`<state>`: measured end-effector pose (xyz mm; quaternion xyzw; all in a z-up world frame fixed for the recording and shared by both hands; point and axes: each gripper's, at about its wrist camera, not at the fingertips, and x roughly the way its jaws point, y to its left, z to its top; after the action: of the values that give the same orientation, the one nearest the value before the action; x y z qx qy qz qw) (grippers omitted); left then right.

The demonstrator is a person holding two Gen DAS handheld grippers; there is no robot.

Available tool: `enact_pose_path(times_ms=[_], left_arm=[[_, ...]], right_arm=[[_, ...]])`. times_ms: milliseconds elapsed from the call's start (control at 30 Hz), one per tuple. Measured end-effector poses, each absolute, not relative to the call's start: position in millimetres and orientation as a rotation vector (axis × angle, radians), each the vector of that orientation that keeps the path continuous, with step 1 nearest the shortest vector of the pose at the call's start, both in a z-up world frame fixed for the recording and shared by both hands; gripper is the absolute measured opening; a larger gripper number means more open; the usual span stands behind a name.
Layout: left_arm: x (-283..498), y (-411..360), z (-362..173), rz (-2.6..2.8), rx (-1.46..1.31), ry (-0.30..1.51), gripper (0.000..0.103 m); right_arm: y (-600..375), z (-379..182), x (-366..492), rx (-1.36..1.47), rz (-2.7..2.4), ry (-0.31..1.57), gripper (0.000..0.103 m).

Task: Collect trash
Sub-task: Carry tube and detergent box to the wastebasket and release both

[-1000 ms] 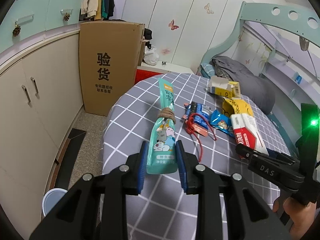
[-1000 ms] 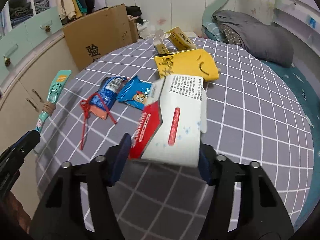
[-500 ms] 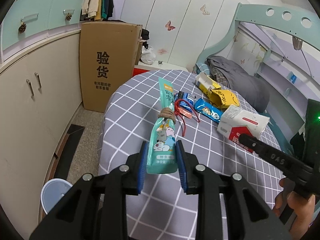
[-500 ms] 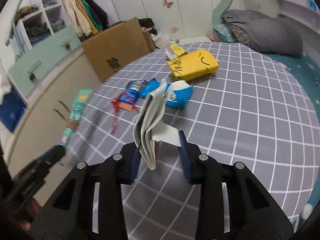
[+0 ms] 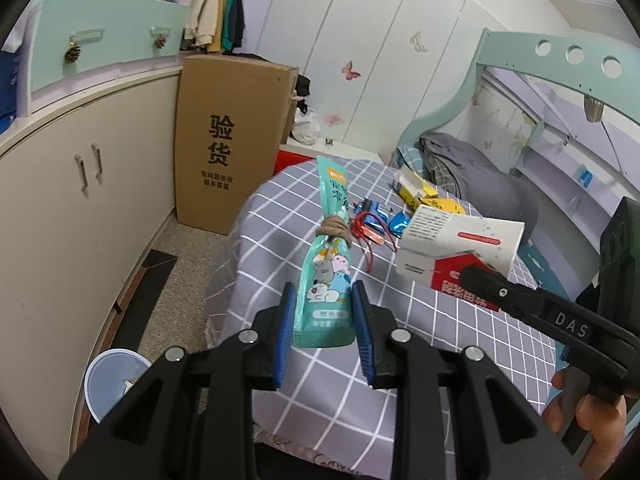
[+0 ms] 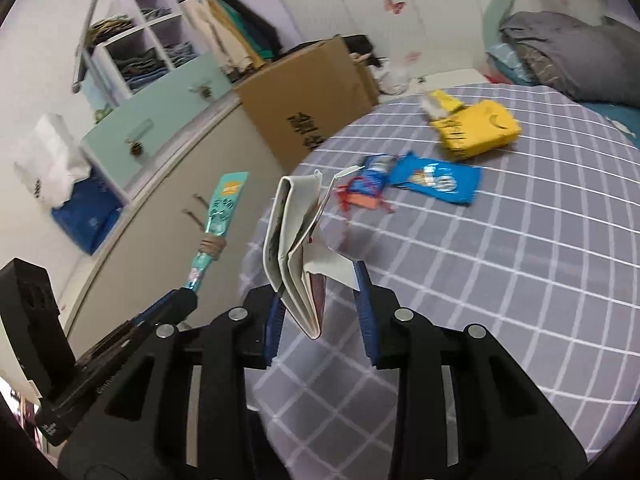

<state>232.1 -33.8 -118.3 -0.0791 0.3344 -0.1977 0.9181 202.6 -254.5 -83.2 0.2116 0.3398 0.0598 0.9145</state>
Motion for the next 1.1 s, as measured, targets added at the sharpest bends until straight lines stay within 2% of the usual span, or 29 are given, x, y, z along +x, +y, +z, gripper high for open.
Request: enact_pose_path(times_ms=[233, 533, 833, 1100], left_arm=[[223, 8, -111, -0.333, -0.202, 0.653, 0.027], [215, 100, -124, -0.161, -0.252, 0.645, 0.027], [221, 206, -182, 0.04, -0.331, 0.755, 0.027], [237, 259, -243, 0.132, -0.387, 0.88, 0.027]], right_arm=[[-192, -82, 222, 0.383, 0.232, 0.73, 0.032], [-86, -102, 255, 0.277, 0.396, 0.812, 0.032], [18, -143, 282, 0.19, 0.529, 0.921, 0.032], [80, -196, 298, 0.138, 0.573, 1.03, 0.032]])
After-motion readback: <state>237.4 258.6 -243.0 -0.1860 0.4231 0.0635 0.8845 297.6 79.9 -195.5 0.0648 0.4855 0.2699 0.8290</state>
